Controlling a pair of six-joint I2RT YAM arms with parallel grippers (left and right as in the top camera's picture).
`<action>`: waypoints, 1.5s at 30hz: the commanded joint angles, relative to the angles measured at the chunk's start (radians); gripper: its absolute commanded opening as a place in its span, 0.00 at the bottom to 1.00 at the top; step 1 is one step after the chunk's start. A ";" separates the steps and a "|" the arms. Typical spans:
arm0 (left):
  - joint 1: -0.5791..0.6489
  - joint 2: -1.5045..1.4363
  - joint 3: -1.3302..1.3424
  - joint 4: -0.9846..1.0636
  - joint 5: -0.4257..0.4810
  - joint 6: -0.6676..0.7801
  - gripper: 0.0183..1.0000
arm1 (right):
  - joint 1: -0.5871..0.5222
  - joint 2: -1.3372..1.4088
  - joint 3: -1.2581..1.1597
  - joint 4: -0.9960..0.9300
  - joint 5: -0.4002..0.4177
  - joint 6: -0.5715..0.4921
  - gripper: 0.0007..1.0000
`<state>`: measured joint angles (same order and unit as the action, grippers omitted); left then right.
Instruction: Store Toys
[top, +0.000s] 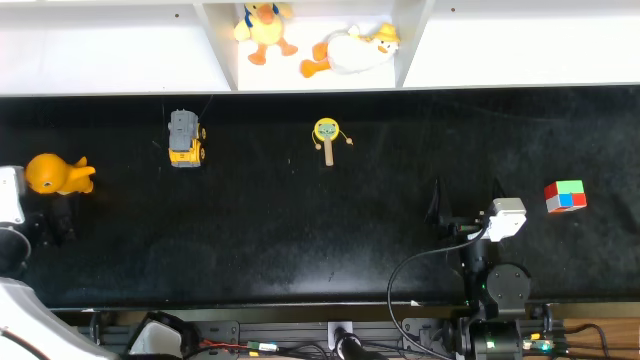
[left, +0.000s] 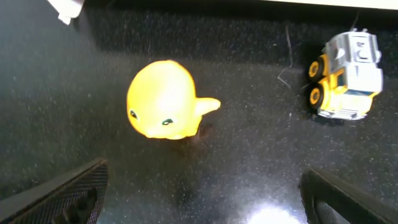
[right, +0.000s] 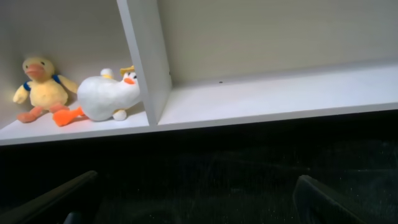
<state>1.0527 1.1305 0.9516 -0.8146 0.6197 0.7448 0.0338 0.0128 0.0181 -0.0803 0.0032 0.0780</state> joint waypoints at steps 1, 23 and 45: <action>0.001 0.071 0.026 0.045 0.049 0.037 0.99 | 0.005 -0.008 -0.014 0.004 -0.010 0.008 1.00; -0.106 0.364 0.064 0.273 -0.113 -0.016 1.00 | 0.005 -0.008 -0.014 0.003 -0.010 0.008 1.00; -0.117 0.307 0.064 0.322 -0.116 -0.182 0.18 | 0.005 -0.008 -0.014 0.004 -0.010 0.008 0.99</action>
<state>0.9371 1.5085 0.9890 -0.4934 0.5007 0.6601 0.0338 0.0128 0.0181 -0.0807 0.0032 0.0792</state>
